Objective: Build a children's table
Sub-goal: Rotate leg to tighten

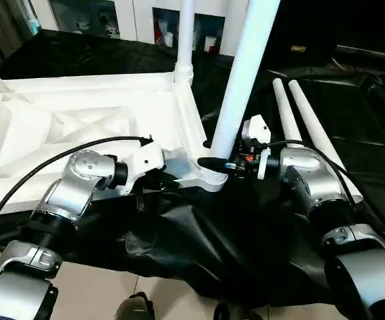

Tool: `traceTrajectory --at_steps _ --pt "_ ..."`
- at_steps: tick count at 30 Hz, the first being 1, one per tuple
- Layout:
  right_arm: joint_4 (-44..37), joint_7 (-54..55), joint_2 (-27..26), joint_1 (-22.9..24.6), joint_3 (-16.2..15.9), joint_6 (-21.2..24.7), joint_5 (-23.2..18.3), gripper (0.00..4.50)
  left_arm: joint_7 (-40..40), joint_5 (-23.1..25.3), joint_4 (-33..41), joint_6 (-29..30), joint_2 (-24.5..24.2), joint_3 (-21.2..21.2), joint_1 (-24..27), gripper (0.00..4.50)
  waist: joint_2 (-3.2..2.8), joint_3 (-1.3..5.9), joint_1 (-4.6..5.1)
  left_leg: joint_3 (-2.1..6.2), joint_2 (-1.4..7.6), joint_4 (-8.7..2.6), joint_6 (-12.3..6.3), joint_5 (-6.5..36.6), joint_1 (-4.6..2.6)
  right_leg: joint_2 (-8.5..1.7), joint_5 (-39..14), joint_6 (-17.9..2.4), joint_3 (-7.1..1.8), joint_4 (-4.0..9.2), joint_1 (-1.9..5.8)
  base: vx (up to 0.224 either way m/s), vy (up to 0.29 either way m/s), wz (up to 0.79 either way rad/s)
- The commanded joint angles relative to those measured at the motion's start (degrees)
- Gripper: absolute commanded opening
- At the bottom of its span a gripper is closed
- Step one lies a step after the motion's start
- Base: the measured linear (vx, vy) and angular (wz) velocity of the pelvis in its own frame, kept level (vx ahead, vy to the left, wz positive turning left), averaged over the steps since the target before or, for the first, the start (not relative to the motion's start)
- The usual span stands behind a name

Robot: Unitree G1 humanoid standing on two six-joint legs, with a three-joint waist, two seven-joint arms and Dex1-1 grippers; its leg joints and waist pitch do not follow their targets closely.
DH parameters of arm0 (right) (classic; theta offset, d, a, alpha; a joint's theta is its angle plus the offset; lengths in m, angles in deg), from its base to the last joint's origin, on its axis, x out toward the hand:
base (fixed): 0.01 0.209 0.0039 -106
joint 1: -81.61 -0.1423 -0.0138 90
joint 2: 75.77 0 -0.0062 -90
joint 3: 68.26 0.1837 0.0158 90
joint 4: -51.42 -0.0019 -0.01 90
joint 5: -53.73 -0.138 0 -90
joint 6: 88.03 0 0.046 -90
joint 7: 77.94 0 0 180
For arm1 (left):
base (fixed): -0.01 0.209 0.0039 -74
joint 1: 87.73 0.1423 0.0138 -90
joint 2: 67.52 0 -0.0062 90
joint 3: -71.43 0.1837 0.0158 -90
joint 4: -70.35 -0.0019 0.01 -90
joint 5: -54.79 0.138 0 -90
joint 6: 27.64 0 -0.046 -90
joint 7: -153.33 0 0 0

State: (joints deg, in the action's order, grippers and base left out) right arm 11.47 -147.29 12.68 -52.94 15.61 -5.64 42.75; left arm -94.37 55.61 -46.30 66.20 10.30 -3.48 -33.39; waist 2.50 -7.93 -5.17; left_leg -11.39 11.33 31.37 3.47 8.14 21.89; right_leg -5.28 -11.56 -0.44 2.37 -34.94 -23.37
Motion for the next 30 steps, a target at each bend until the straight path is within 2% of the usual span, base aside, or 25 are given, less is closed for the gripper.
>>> traceTrajectory --at_steps 1,3,7,9,10,11,12,13,15,16,18,20,21,22,23,24,26,30 --pt "6.87 0.18 1.87 4.06 -1.57 2.17 3.57 1.9 -4.21 -3.09 1.3 -2.06 0.19 0.59 0.21 0.0 -0.48 3.28 0.13 0.55 2.01 -3.26 -4.12 12.05 -1.14 -2.68 -7.04 -15.12 -2.14 3.56 1.89 0.0 0.0 0.0" --pt "6.91 0.22 1.85 4.1 -1.58 2.16 3.58 1.9 -4.23 -3.1 1.3 -2.01 0.22 0.58 0.22 0.0 -0.44 3.16 0.14 0.57 2.04 -3.37 -4.07 12.53 -1.12 -2.65 -7.74 -15.02 -2.1 3.64 1.86 0.0 0.0 0.0" --pt "7.78 4.69 1.02 4.4 -1.0 2.4 4.35 1.9 -2.74 -2.85 0.77 -1.44 1.23 0.03 -0.03 0.0 -0.62 2.87 0.2 0.72 2.15 -3.79 -2.76 15.24 -1.18 -2.82 -11.78 -14.23 -2.21 4.11 1.66 0.0 0.0 0.0" --pt "9.23 14.87 -0.51 4.29 0.35 1.95 5.31 1.9 2.48 -1.38 -0.82 0.71 3.17 -0.74 -1.71 0.0 -0.55 2.7 0.31 0.77 2.22 -4.0 -2.11 16.46 -1.18 -2.92 -13.56 -13.77 -2.31 4.32 1.48 0.0 0.0 0.0" --pt "9.23 14.87 -0.51 4.29 0.35 1.95 5.31 1.9 2.48 -1.38 -0.82 0.71 3.17 -0.74 -1.71 0.0 -0.47 2.45 0.47 0.86 2.14 -4.24 -1.1 18.23 -1.37 -2.95 -16.64 -13.05 -2.41 4.62 1.14 0.0 0.0 0.0" --pt "10.0 21.35 -1.69 4.42 1.46 1.21 5.47 1.9 6.22 -0.43 -2.06 2.41 4.66 -1.32 -3.1 0.0 -0.5 2.41 0.55 0.96 2.21 -4.42 0.07 20.25 -1.63 -3.24 -20.4 -12.08 -2.51 5.04 0.93 0.0 0.0 0.0" --pt "10.0 21.35 -1.69 4.42 1.46 1.21 5.47 1.9 6.22 -0.43 -2.06 2.41 4.66 -1.32 -3.1 0.0 -0.49 2.33 0.52 1.06 2.15 -4.44 0.47 21.03 -1.69 -3.32 -22.07 -11.59 -2.53 5.27 0.84 0.0 0.0 0.0" --pt "10.01 23.5 -2.36 4.62 1.99 1.41 5.18 1.9 7.97 -0.28 -2.92 3.15 5.63 -1.72 -3.94 0.0 -0.2 2.11 0.68 1.19 2.15 -4.61 0.81 22.15 -1.53 -3.28 -24.23 -10.63 -2.54 5.5 0.86 0.0 0.0 0.0" --pt "10.4 31.54 -5.01 4.89 2.92 2.5 5.23 1.9 13.78 1.4 -6.53 5.91 8.51 -1.95 -7.02 0.0 -0.18 1.94 0.63 1.28 2.07 -4.68 0.67 23.24 -1.59 -3.37 -26.85 -9.15 -2.69 5.93 0.48 0.0 0.0 0.0" --pt "10.44 32.01 -5.18 4.89 2.96 2.59 5.24 1.9 14.12 1.49 -6.76 6.08 8.69 -1.96 -7.2 0.0 -0.38 1.96 0.54 1.36 1.99 -4.73 1.13 23.94 -1.94 -3.49 -28.9 -8.38 -2.74 6.28 0.2 0.0 0.0 0.0" --pt "11.78 39.2 -7.84 4.45 3.48 3.68 5.43 1.9 19.32 2.91 -10.54 8.34 11.42 -2.07 -10.0 0.0 -0.21 2.02 0.56 1.46 1.94 -4.91 1.44 23.5 -1.65 -3.47 -29.23 -7.75 -2.61 6.35 0.35 0.0 0.0 0.0" --pt "14.57 47.74 -11.1 2.73 4.18 5.16 5.34 1.9 24.42 4.34 -15.17 10.34 14.58 -1.85 -12.94 0.0 -0.85 2.27 0.35 1.46 1.85 -5.04 1.81 23.96 -2.17 -3.36 -27.51 -8.04 -2.54 6.57 0.14 0.0 0.0 0.0" --pt "15.7 49.98 -12.29 1.9 4.88 5.75 4.64 1.9 25.64 4.73 -16.42 10.83 15.51 -1.67 -13.71 0.0 -0.72 2.12 0.46 1.42 1.85 -5.13 1.85 23.95 -2.05 -3.28 -27.04 -8.08 -2.52 6.62 0.09 0.0 0.0 0.0" --pt "15.7 49.98 -12.29 1.9 4.88 5.75 4.64 1.9 25.64 4.73 -16.42 10.83 15.51 -1.67 -13.71 0.0 -0.85 2.03 0.49 1.59 1.85 -5.31 2.09 24.6 -1.81 -3.27 -26.96 -7.98 -2.43 6.59 0.21 0.0 0.0 0.0" --pt "16.52 51.74 -13.16 1.26 5.46 6.04 4.15 1.9 26.45 5.01 -17.25 11.25 16.18 -1.56 -14.22 0.0 -0.79 1.94 0.38 1.63 1.87 -5.35 2.1 26.28 -1.95 -3.28 -27.83 -7.37 -2.34 6.83 0.08 0.0 0.0 0.0" --pt "17.15 53.41 -14.04 0.46 5.69 6.28 4.02 1.9 26.98 5.33 -17.57 11.78 16.81 -1.29 -14.43 0.0 -1.22 1.91 0.31 1.7 1.92 -5.38 2.23 27.09 -2.1 -3.4 -28.09 -7.34 -2.41 6.93 -0.07 0.0 0.0 0.0" --pt "17.59 55.25 -14.88 -0.28 5.89 6.51 4.12 1.9 27.5 5.74 -17.95 12.28 17.36 -0.98 -14.63 0.0 -1.07 1.83 0.53 2.03 1.79 -5.61 2.66 29.29 -1.96 -3.36 -30.19 -6.71 -2.16 7.1 0.03 0.0 0.0 0.0" --pt "17.79 57.59 -16.14 -1.26 6.2 6.2 5.29 1.9 28.27 6.43 -19.77 11.7 17.66 -0.65 -15.19 0.0 -1.1 1.83 0.62 2.35 1.82 -6.04 3.32 31.25 -1.93 -3.4 -30.36 -5.49 -1.96 7.45 -0.07 0.0 0.0 0.0"
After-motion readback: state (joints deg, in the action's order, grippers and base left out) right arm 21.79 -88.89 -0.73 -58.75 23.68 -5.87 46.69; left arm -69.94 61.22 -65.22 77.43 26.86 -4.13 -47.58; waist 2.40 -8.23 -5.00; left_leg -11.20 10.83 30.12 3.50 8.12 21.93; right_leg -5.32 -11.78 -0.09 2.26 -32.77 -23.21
